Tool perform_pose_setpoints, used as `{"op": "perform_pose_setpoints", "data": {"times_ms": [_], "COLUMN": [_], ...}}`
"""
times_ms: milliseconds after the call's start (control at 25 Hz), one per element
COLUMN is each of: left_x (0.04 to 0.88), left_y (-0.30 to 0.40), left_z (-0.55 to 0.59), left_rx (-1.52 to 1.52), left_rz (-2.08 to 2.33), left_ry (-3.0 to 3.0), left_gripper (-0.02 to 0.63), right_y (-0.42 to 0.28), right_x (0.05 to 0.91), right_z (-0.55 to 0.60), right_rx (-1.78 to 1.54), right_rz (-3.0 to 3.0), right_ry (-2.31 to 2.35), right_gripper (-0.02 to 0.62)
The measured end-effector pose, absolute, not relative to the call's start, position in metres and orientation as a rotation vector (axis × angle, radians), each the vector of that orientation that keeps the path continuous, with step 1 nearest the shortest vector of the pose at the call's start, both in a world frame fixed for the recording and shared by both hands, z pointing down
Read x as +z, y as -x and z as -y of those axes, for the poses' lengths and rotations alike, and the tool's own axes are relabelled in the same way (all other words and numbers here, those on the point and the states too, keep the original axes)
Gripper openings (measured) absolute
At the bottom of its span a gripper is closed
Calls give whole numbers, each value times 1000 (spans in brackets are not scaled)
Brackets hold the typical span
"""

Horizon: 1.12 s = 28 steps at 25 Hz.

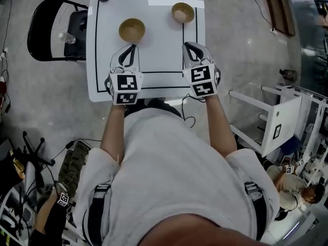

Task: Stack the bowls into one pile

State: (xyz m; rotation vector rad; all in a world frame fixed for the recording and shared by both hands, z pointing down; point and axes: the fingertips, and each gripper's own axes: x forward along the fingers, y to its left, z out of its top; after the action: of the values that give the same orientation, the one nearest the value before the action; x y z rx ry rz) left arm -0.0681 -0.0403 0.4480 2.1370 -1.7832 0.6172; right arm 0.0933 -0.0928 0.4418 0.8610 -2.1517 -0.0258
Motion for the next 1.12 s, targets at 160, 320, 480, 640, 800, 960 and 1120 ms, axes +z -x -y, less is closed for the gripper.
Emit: {"op": "perform_pose_setpoints", "data": {"times_ms": [160, 320, 480, 640, 800, 960, 1120], "left_x": [456, 472, 487, 501, 515, 519, 530], "left_y": [92, 115, 126, 126, 126, 130, 135], "left_z": [43, 56, 62, 67, 83, 86, 77], "left_rx": [620, 637, 649, 643, 633, 625, 611], "left_rz": [1767, 1732, 1688, 1663, 1646, 1679, 1673], "left_ry": [-2143, -2162, -2165, -2142, -2120, -2098, -2031], "left_gripper": [2, 2, 2, 2, 2, 2, 2], "right_y": [-67, -53, -64, -80, -84, -87, -86], "right_x": [447, 460, 474, 485, 507, 532, 549], "right_z": [109, 134, 149, 160, 174, 182, 192], "right_rx": [-17, -95, -157, -188, -225, -260, -300], "right_rz": [2125, 2049, 1946, 1871, 1831, 1796, 1767], "right_ry": [-857, -855, -854, -848, -805, -757, -716], "right_gripper": [2, 8, 9, 12, 11, 11, 5]}}
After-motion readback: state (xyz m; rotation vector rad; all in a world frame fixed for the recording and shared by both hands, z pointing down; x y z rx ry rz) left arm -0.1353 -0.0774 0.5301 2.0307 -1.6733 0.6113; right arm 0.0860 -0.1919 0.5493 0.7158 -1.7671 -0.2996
